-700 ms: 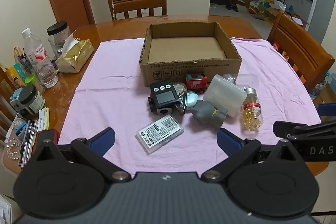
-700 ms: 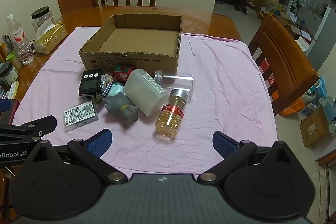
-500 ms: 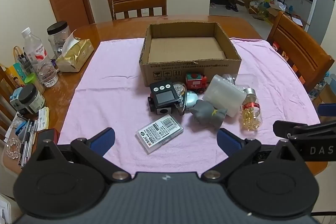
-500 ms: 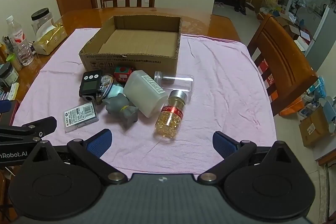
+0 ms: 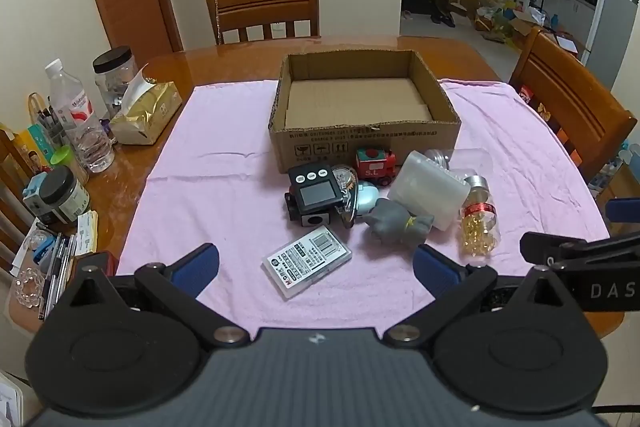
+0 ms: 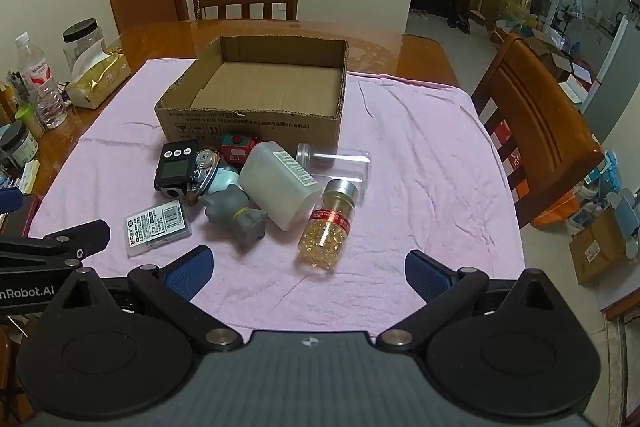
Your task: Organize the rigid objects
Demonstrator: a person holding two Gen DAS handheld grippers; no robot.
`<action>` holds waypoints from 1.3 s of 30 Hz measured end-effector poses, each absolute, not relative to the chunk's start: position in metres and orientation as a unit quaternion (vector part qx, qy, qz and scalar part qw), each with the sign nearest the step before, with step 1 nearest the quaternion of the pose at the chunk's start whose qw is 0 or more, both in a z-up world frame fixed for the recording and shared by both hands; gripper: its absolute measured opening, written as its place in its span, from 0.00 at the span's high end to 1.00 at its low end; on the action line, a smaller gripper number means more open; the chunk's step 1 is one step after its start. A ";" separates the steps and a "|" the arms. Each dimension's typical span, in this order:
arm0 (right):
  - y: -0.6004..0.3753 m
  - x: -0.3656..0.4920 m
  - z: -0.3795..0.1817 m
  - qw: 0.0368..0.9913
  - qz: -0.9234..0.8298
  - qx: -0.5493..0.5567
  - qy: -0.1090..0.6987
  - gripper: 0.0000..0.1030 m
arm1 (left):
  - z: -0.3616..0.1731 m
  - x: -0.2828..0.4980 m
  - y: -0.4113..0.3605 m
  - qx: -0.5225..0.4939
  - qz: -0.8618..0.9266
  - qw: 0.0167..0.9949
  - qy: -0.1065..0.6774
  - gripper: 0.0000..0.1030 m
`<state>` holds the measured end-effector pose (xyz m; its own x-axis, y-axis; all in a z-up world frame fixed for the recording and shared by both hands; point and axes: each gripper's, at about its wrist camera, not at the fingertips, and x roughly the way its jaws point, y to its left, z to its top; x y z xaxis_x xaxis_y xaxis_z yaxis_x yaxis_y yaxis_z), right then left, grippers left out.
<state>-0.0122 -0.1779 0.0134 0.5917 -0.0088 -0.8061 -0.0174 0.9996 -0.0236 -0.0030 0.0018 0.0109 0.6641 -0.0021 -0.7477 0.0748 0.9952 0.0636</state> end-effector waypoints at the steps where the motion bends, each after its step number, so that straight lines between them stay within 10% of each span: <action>1: -0.178 -0.012 0.013 0.892 0.002 -0.015 0.452 0.00 | 0.010 -0.003 0.001 0.044 -0.021 0.911 0.409 0.01; 39: -0.177 -0.010 0.019 0.896 0.006 -0.019 0.444 0.00 | 0.014 -0.001 0.004 0.038 -0.019 0.912 0.407 0.01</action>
<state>-0.0102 -0.1766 0.0193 0.6061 -0.0058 -0.7954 -0.0277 0.9992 -0.0284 -0.0008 0.0037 0.0137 0.6676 -0.0037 -0.7445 0.0654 0.9964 0.0536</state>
